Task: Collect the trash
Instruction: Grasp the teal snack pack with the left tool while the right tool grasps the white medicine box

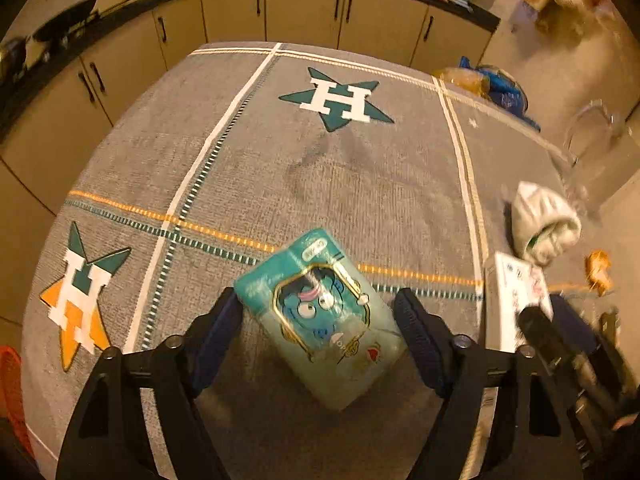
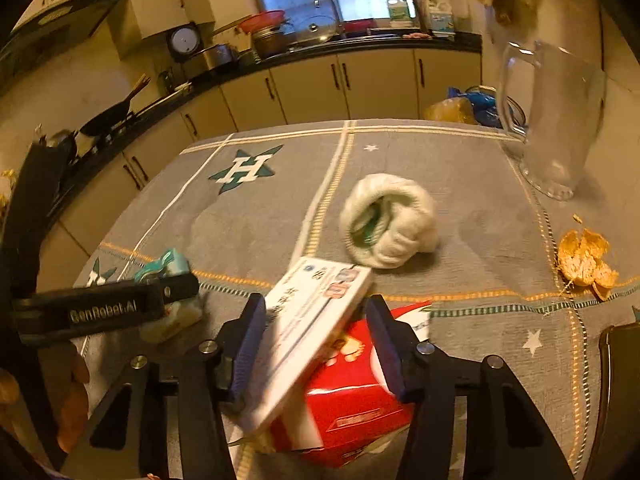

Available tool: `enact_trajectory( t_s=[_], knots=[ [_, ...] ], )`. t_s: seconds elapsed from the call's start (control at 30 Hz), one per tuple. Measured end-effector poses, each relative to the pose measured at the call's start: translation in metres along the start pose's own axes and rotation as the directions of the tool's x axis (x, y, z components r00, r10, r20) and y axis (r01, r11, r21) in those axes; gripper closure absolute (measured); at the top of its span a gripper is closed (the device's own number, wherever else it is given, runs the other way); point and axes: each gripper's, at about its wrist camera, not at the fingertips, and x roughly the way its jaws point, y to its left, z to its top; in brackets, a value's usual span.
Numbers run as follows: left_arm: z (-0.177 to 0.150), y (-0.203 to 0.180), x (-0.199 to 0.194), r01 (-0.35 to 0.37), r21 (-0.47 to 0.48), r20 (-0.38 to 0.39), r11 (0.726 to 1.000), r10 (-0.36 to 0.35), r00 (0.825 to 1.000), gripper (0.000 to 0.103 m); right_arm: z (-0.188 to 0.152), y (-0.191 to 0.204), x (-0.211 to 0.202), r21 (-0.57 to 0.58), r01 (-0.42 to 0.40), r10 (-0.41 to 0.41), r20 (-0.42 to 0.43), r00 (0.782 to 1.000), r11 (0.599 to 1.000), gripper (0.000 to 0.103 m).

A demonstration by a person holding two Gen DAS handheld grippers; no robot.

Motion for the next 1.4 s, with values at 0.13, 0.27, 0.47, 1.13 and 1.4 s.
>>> enact_trajectory(
  t_s=[0.13,0.27,0.47,1.13,1.4],
  knots=[
    [-0.013,0.005,-0.011,0.026,0.018,-0.001,1.000,-0.026,1.000,0.062,-0.001,-0.002,-0.001,0.019,-0.062,0.062,-0.010,0.998,0.998,0.053],
    [-0.035,0.019,-0.031,0.039,0.007,-0.009,0.999,-0.039,0.999,0.069,-0.005,0.015,0.000,-0.028,-0.158,0.157,-0.048,0.986,0.987,0.053],
    [-0.079,0.051,-0.067,0.094,-0.041,0.002,0.995,-0.094,0.996,0.069,-0.015,0.041,0.000,-0.122,-0.177,0.169,-0.074,0.983,0.977,0.035],
    [-0.205,0.140,-0.171,-0.063,-0.197,0.232,0.978,0.109,0.967,0.069,-0.056,0.118,-0.020,-0.355,-0.065,0.044,-0.068,0.997,0.933,0.049],
    [-0.228,0.154,-0.192,-0.043,-0.198,0.283,0.979,0.099,0.954,0.069,-0.073,0.127,-0.081,-0.298,-0.130,0.119,-0.055,0.991,0.946,0.048]
  ],
)
